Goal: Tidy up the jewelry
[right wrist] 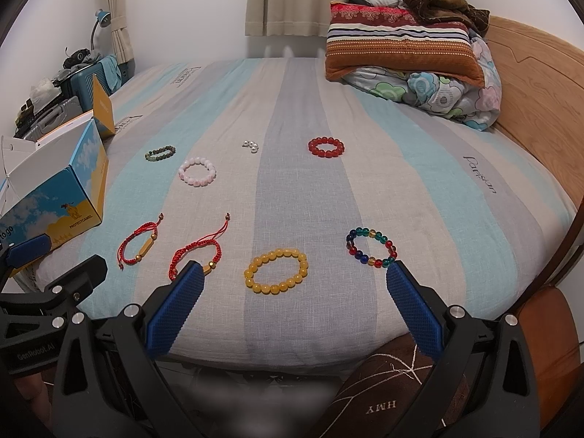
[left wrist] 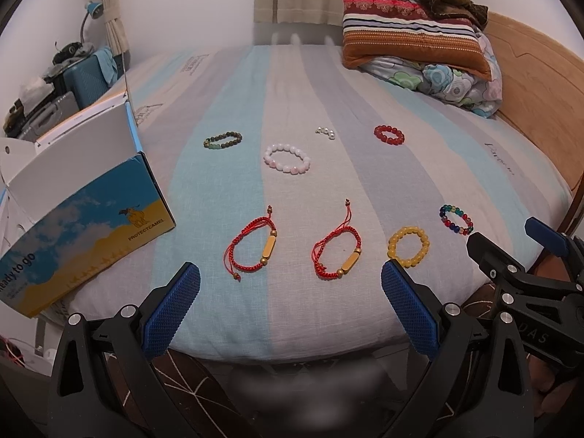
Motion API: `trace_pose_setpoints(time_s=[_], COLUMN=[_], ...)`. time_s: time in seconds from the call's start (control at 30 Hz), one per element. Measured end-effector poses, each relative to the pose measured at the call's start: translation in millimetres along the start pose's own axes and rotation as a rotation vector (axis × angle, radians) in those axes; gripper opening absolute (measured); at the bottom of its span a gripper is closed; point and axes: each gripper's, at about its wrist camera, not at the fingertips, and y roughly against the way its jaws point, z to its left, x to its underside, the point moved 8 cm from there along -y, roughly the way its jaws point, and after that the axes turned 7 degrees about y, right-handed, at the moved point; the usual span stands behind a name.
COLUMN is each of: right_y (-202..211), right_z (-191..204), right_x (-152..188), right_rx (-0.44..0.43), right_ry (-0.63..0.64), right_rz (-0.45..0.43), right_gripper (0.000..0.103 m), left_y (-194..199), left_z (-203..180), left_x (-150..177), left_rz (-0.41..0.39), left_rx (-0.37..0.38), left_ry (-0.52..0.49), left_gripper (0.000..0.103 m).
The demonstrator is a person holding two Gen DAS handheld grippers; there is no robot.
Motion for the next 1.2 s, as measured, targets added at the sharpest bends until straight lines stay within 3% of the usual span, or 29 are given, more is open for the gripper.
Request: trace_pose_setpoints(time_s=[1.2], right_y=[-0.1], right_z=[3.5], right_x=[-0.4], right_rx=[0.001], right_ry=[-0.004], right_rz=[0.000], right_gripper=[0.096], left_y=[3.2], left_z=[-0.4], left_x=[0.2], left_rz=[-0.007], left_rx=[0.012], left_ry=[0.003], left_gripper=[0.097])
